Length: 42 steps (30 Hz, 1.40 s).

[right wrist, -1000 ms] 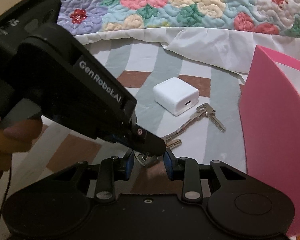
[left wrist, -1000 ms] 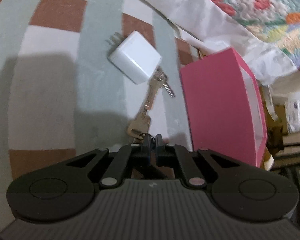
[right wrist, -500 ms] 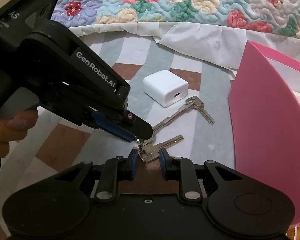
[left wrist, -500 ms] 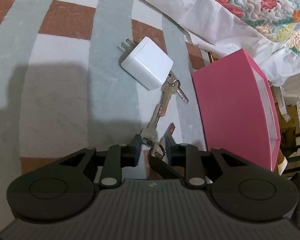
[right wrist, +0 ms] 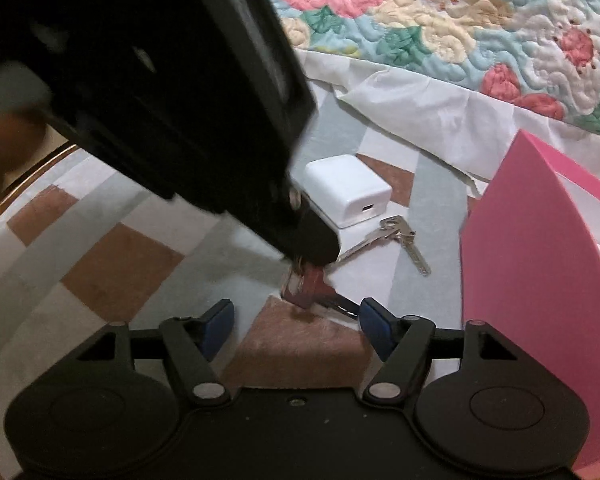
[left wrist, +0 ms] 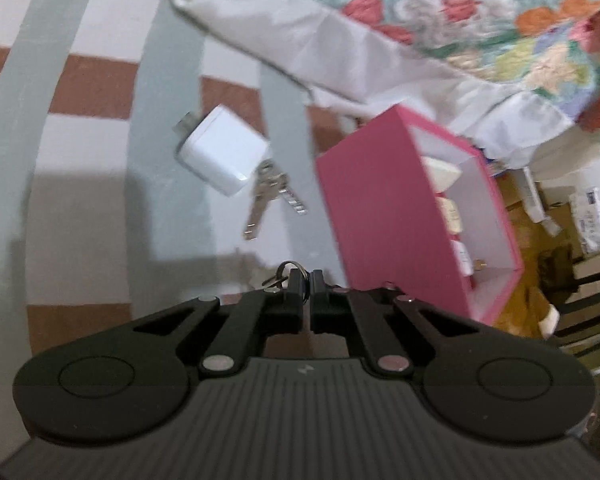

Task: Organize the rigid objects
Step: 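Carry the keys into the pink box and release them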

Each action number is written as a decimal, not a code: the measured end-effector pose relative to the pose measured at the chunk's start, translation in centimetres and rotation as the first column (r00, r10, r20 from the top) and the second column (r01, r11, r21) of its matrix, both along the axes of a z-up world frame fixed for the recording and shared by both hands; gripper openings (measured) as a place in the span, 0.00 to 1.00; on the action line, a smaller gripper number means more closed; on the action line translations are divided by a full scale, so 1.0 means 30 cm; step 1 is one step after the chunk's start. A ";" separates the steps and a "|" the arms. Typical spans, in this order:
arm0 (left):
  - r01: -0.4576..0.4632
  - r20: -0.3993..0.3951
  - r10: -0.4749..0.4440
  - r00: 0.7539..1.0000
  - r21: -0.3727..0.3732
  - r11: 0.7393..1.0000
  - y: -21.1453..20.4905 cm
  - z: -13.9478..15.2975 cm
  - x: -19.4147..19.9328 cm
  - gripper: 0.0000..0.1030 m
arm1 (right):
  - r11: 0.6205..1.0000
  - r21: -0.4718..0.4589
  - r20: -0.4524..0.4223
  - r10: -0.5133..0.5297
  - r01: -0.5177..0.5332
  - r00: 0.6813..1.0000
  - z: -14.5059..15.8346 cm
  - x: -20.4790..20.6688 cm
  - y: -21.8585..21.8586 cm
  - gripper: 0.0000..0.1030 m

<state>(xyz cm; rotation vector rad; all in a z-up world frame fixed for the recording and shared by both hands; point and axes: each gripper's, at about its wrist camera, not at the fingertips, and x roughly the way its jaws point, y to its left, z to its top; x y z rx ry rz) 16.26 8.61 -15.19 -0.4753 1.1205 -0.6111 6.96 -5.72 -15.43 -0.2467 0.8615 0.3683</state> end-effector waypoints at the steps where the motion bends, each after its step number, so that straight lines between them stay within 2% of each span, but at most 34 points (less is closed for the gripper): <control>1: -0.002 0.013 0.002 1.000 0.000 1.000 0.003 0.013 -0.010 0.02 | 1.000 0.000 0.010 0.000 0.000 1.000 0.006 -0.002 -0.003 0.73; 5: -0.003 0.025 0.003 1.000 0.001 1.000 0.005 0.033 -0.032 0.02 | 0.998 0.024 0.074 0.053 -0.055 0.996 0.041 -0.029 -0.007 0.72; 6: -0.002 0.025 0.002 1.000 0.003 1.000 0.005 0.033 -0.034 0.02 | 0.997 0.037 0.074 0.061 -0.064 0.995 0.047 -0.031 -0.009 0.64; 7: -0.004 0.024 0.004 1.000 0.008 1.000 -0.001 0.033 -0.036 0.02 | 0.997 0.047 0.065 0.058 -0.061 0.996 0.049 -0.029 -0.011 0.46; 8: -0.005 0.026 0.005 1.000 0.014 1.000 -0.002 0.034 -0.038 0.02 | 0.997 0.062 0.047 0.051 -0.054 0.998 0.052 -0.026 -0.016 0.37; 9: -0.006 0.029 0.006 1.000 0.020 1.000 -0.010 0.034 -0.037 0.02 | 0.996 0.078 0.028 0.043 -0.045 0.999 0.054 -0.022 -0.022 0.17; 10: -0.008 0.031 0.007 0.999 0.023 1.000 -0.019 0.033 -0.036 0.02 | 0.995 0.095 0.009 0.034 -0.035 0.999 0.056 -0.018 -0.031 0.10; 15: -0.005 0.044 0.005 0.999 0.005 1.000 -0.013 0.059 -0.057 0.02 | 0.979 0.204 -0.061 -0.011 0.024 0.998 0.099 -0.016 -0.081 0.09; 19: -0.014 0.048 0.015 0.999 -0.037 0.999 -0.002 0.105 -0.096 0.02 | 0.965 0.259 -0.086 -0.019 0.041 0.996 0.165 -0.051 -0.106 0.09; 24: -0.008 0.129 0.009 0.992 -0.006 1.000 -0.008 0.208 -0.183 0.02 | 0.964 0.267 -0.081 0.022 0.000 0.996 0.269 -0.096 -0.110 0.09; 28: 0.002 0.147 0.002 0.989 -0.024 1.000 -0.021 0.291 -0.228 0.02 | 0.958 0.280 -0.043 0.086 -0.070 0.995 0.361 -0.137 -0.121 0.08; 35: 0.063 0.216 -0.057 0.975 -0.024 0.998 -0.087 0.442 -0.282 0.02 | 0.957 0.280 0.001 0.078 -0.075 0.997 0.495 -0.165 -0.182 0.07; 38: 0.088 0.224 -0.074 0.972 -0.052 0.995 -0.123 0.491 -0.295 0.02 | 0.964 0.254 0.030 0.071 -0.076 0.997 0.547 -0.174 -0.213 0.07; 42: 0.142 0.231 -0.129 0.964 -0.039 0.989 -0.196 0.548 -0.288 0.02 | 0.974 0.222 0.023 0.037 -0.041 0.999 0.601 -0.177 -0.260 0.07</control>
